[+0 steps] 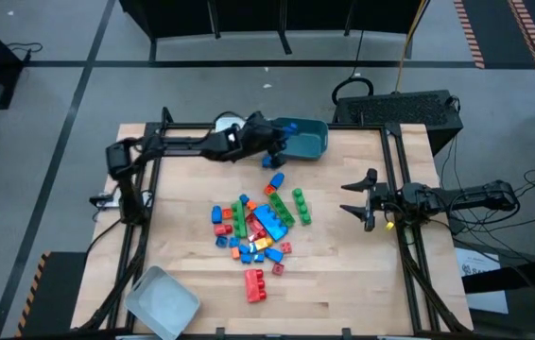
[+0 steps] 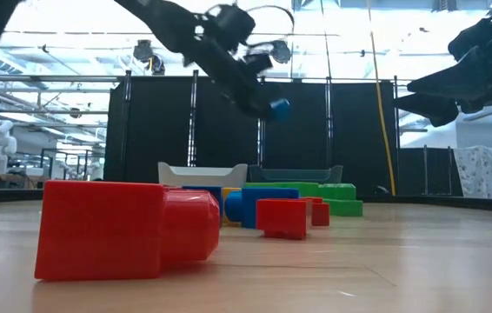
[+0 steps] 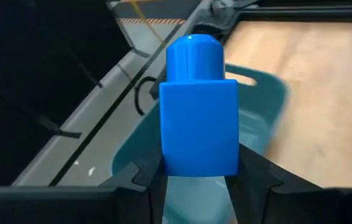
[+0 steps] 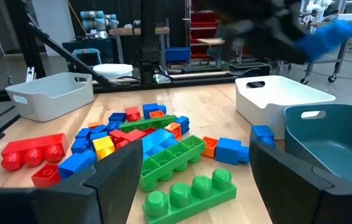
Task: Sort blocks by size
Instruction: Put the blue 1 stud game piece into the blue bin, then put the green rectangular 4 stud game piece into the gray bin
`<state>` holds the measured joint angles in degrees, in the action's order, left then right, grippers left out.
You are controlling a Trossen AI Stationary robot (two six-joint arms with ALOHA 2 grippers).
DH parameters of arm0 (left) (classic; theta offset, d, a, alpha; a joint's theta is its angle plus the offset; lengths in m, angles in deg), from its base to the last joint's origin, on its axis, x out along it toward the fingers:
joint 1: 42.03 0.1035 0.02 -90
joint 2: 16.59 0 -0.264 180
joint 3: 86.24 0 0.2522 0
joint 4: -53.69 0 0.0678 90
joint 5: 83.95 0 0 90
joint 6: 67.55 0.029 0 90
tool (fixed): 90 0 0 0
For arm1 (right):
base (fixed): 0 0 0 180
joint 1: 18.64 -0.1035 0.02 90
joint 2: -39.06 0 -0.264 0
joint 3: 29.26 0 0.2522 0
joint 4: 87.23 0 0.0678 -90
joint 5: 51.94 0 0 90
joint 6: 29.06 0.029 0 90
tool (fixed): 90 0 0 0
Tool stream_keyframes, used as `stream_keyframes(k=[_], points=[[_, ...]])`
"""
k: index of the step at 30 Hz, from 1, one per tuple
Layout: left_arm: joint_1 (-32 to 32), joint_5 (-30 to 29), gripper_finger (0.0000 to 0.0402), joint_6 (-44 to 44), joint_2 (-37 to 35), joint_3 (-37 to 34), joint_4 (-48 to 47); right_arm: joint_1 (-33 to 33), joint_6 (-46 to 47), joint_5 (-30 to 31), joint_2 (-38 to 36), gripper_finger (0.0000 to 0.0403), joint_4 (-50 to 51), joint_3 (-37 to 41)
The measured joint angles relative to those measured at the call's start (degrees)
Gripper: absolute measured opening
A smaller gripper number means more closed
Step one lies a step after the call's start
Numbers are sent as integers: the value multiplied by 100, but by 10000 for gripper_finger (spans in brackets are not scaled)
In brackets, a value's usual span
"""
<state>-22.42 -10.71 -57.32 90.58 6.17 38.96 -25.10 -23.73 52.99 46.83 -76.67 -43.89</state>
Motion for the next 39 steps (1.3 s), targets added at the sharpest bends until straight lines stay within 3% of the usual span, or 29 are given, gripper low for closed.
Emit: stream_keyframes(k=[9, 17, 21, 26, 28, 31, 39], points=[[425, 32, 143, -68, 1171, 1213, -829, 0, 130, 2, 41, 279, -2, 2], [317, 290, 277, 801, 1318, 1360, -899, 0, 152, 8, 66, 279, -10, 2], [189, 450, 313, 1419, 1249, 1360, -1059, 0, 152, 5, 67, 279, -11, 2], [-226, 2106, 310, 2976, 1004, 1360, -2174, 0, 152, 5, 68, 279, -11, 2], [-477, 2486, 304, 3441, 986, 1360, -2508, 0, 152, 3, 68, 279, -12, 2], [-814, 2534, 298, 3932, 989, 1358, -2698, 0, 152, 3, 68, 279, -11, 2], [-1378, 2390, 297, 4716, 1117, 1356, -1897, 0, 152, 3, 68, 279, -9, 2]])
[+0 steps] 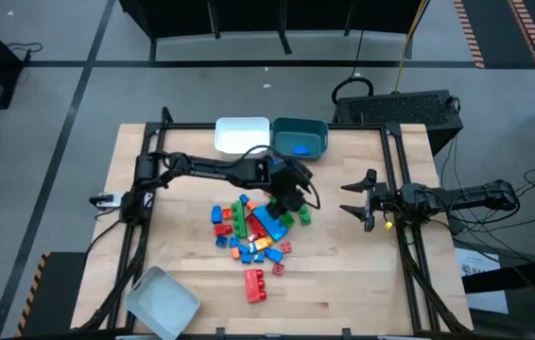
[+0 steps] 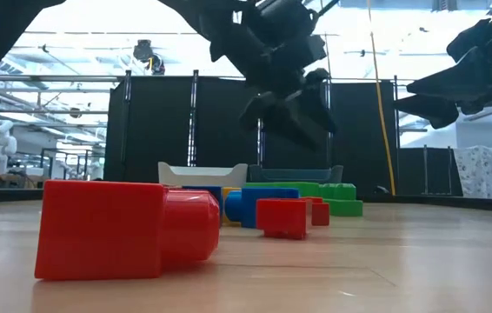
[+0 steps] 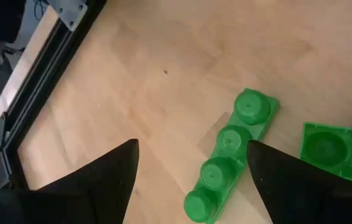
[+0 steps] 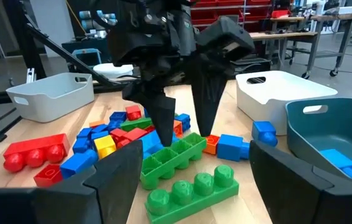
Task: Sort blocks by size
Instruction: Put the green rectangular 4 stud game piece into the gray bin
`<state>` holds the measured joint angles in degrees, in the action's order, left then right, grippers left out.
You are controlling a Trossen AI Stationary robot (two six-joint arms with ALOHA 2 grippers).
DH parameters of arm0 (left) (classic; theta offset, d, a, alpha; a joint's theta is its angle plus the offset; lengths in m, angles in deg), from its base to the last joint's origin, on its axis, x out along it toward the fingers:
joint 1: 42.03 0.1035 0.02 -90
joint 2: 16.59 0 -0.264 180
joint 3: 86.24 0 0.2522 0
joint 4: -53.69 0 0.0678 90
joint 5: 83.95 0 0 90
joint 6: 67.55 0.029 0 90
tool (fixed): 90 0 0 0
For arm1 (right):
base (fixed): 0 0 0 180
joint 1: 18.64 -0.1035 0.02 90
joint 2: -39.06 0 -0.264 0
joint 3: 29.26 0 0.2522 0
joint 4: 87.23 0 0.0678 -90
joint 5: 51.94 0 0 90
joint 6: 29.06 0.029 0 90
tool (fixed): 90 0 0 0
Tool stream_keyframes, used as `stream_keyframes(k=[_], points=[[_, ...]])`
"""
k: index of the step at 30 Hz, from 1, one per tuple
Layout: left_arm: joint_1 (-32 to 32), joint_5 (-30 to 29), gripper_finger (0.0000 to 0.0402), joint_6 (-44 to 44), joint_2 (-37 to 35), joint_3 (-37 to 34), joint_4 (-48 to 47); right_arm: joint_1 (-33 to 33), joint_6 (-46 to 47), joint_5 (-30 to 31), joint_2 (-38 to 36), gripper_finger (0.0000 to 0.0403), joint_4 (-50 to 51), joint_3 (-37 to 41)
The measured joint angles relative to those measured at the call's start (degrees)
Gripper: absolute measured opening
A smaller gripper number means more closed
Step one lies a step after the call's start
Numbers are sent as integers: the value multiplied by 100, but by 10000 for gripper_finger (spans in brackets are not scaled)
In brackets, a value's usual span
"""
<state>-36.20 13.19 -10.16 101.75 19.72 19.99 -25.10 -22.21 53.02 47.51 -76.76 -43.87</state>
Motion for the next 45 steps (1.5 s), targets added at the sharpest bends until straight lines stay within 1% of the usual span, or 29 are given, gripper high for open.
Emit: stream_keyframes(k=[8, 11, 14, 19, 21, 26, 33, 36, 39, 41, 43, 45], points=[[41, -31, 297, 43, 161, 20, -35, 1, -2, -2, -2, 279, 1, 0], [56, -33, 297, 80, 342, 212, -146, 1, -2, -2, -2, 279, 2, 0], [57, -47, 297, 311, 589, 422, -267, 0, -2, -2, -2, 279, 2, 0], [50, -48, 297, 318, 1016, 1002, -1103, 0, -2, -2, -2, 279, 3, 0], [52, -48, 297, 385, 1124, 1140, -1301, 2, -2, -2, 0, 279, 4, 0], [55, -40, 297, 874, 1240, 1210, -1215, 2, -4, -2, -2, 279, 4, 0], [128, -2, 297, 1056, 1420, 1222, -1344, 0, -4, 0, 6, 279, 4, 0], [133, -10, 295, 1199, 1507, 1226, -1218, 0, -26, -1, 21, 279, 7, 0], [129, -33, 277, 1208, 1534, 1233, -1179, 1, -26, 0, 57, 279, 9, 0], [129, -33, 251, 1206, 1537, 1231, -1210, 0, -22, 13, 70, 279, 5, 0], [127, -52, 213, 1206, 1541, 1234, -1253, 2, -22, 17, 81, 279, 8, 0], [120, -107, 165, 1202, 1561, 1296, -1260, 0, -24, 17, 76, 279, 5, 0]])
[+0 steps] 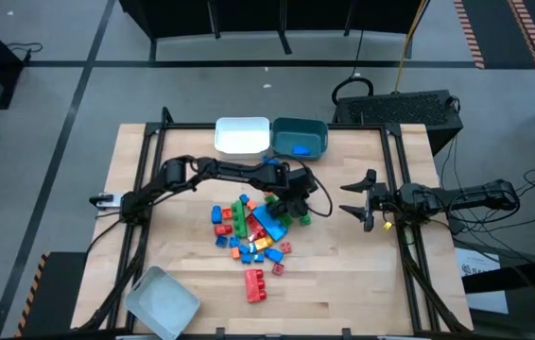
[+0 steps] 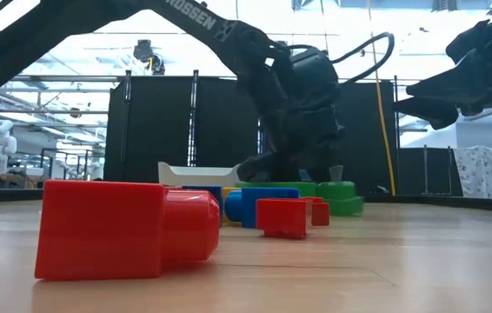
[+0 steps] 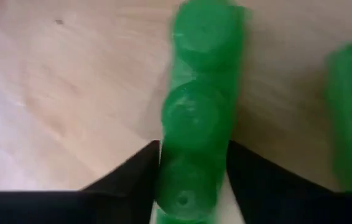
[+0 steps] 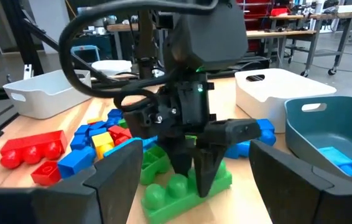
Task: Sort blocks by size
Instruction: Put the green rectangular 4 stud game piece into the gray bin
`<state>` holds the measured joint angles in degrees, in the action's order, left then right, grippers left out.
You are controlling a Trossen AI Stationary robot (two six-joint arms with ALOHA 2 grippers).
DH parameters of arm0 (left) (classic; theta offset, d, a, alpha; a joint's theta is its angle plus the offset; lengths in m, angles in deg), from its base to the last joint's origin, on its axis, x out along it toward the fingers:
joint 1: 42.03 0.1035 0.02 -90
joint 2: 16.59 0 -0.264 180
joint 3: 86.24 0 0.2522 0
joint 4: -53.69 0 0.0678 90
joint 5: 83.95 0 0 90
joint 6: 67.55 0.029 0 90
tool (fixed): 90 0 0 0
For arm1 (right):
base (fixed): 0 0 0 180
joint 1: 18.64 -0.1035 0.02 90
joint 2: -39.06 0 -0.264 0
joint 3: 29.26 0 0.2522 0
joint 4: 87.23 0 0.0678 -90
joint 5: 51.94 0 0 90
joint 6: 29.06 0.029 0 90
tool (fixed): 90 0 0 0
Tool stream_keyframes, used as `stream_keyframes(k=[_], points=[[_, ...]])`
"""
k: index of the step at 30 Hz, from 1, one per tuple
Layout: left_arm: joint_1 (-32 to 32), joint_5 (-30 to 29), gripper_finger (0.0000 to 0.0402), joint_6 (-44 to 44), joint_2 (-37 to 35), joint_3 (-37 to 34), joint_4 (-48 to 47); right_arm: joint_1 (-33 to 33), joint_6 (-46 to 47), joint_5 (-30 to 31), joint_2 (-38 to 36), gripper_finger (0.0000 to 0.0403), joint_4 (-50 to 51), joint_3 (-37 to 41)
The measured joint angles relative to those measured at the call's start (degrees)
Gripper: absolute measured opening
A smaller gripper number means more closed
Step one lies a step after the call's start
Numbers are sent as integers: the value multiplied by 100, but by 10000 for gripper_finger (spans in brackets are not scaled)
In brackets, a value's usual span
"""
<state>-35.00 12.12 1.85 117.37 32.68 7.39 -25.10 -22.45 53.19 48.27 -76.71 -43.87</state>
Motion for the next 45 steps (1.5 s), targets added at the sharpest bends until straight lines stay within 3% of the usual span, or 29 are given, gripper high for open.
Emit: stream_keyframes(k=[2, 9, 15, 21, 23, 27, 32, 38, 45], points=[[9, -33, 132, 5, 6, 7, 92, 0, 8, 0, 1, 279, 1, 0], [3, -505, 133, -196, -36, 108, 291, 0, 22, 1, 2, 279, -5, 0], [-9, -1048, 133, -1171, -222, 718, -159, 0, 22, 3, 2, 279, -7, 0], [36, -2714, 133, -2966, -820, 1017, -293, 0, 22, 9, 14, 279, -20, 0], [189, -2962, 133, -3578, -1092, 1002, -422, 0, 24, 9, 24, 279, -22, 0], [615, -3249, 133, -4991, -1736, 993, -1369, 2, 46, 14, 57, 279, -23, 0], [852, -2790, 133, -6280, -2612, 992, -3472, 0, 81, 10, 98, 279, -12, 0], [-159, -2582, 133, -7523, -3538, 674, -4986, 2, -17, 9, 136, 279, -9, 0], [-2333, -2734, 133, -9523, -4230, -141, -5341, 0, -20, 7, 136, 279, -7, 0]])
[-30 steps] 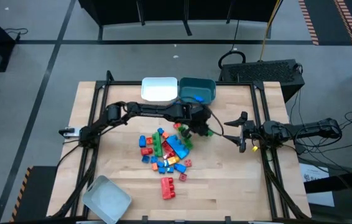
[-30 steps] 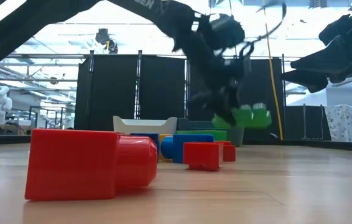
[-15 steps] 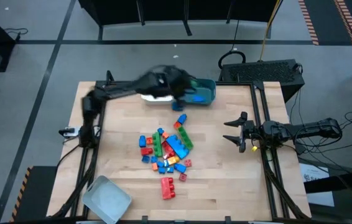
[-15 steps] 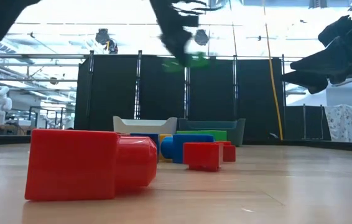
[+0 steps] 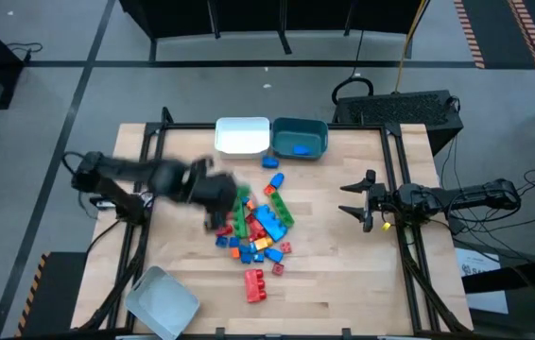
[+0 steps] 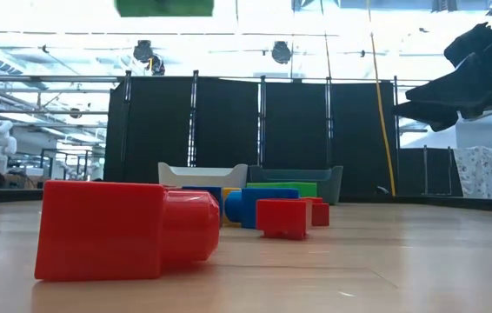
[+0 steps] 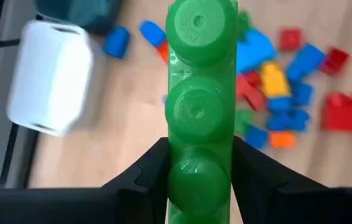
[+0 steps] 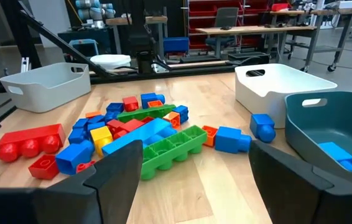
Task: Sort blocks by size
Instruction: Put the green rectangular 4 stud game piece into the gray bin
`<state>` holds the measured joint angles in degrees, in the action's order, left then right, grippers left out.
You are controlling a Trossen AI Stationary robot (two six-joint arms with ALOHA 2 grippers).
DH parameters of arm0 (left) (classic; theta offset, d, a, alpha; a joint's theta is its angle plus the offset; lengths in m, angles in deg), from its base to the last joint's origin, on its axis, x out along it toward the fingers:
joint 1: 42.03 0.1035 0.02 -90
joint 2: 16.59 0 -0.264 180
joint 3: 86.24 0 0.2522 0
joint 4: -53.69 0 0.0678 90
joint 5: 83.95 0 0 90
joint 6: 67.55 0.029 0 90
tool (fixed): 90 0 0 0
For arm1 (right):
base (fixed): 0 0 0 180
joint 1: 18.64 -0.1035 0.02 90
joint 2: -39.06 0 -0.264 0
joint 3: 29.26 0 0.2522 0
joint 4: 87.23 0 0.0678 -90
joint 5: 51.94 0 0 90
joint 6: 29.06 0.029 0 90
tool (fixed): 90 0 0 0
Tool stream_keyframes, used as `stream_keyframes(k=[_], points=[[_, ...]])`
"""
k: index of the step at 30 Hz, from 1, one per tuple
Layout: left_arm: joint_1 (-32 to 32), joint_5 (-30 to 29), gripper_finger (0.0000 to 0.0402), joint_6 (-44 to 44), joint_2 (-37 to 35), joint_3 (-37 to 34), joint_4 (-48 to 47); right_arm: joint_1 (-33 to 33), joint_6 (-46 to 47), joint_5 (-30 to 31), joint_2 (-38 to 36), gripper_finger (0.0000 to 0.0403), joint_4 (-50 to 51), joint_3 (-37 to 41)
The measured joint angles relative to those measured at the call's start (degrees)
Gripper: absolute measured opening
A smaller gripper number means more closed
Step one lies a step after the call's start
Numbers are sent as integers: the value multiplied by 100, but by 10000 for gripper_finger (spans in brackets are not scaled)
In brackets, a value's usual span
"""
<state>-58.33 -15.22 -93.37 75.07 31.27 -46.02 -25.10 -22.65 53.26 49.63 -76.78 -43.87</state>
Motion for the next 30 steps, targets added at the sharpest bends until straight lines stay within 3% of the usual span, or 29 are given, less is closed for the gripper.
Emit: stream_keyframes(k=[5, 13, 20, 30], points=[[-1258, -265, 133, -1792, -84, -794, -57, 2, 24, 0, 0, 279, 0, 0], [-2752, 498, 133, -3716, -44, -1683, 193, 0, 49, 0, 0, 279, 0, 0], [-3658, 700, 133, -5406, -47, -1740, 239, 0, 215, 0, 0, 279, 0, 0], [-4475, 1297, 133, -6487, 381, -1740, 399, 0, 188, -2, 0, 279, 2, 0]])
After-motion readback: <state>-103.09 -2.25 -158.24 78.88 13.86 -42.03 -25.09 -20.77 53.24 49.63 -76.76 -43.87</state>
